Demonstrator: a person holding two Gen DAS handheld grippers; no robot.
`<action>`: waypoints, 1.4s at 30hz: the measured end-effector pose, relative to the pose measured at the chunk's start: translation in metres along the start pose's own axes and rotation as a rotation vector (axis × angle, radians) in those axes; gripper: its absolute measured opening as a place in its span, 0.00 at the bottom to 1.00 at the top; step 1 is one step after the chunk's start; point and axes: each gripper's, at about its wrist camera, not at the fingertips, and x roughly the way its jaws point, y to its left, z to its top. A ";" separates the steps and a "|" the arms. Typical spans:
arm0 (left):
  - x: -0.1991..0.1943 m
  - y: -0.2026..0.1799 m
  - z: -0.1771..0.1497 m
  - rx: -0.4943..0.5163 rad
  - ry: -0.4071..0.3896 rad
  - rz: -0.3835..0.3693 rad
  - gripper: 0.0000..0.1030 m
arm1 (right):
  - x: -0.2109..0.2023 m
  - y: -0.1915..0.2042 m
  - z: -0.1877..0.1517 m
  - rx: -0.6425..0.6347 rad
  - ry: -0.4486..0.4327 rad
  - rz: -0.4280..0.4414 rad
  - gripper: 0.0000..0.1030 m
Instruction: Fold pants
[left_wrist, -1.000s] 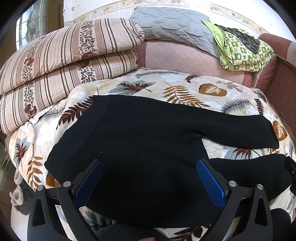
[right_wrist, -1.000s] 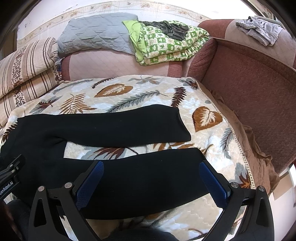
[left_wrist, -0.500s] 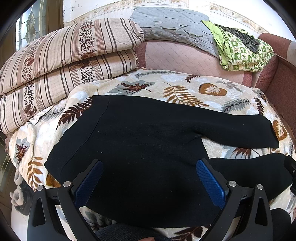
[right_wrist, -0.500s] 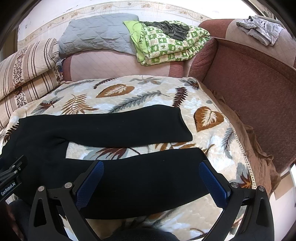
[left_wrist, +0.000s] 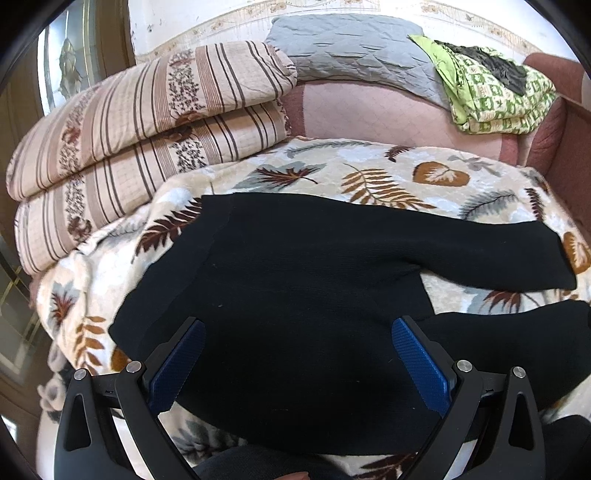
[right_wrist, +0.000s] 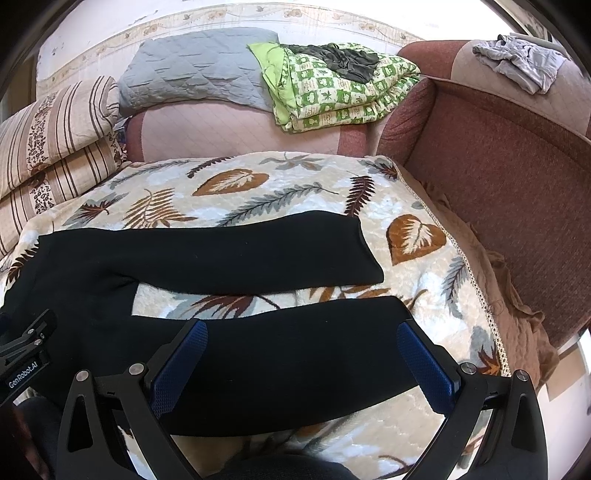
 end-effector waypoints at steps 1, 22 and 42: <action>0.000 -0.003 -0.001 0.008 -0.002 0.006 0.99 | 0.000 0.000 0.000 0.001 0.001 0.002 1.00; 0.000 -0.002 0.001 0.011 0.000 -0.006 0.99 | 0.002 -0.005 0.001 0.001 0.003 0.002 1.00; 0.000 -0.004 0.001 0.013 0.002 -0.010 0.99 | 0.005 -0.006 0.000 -0.002 0.007 -0.001 1.00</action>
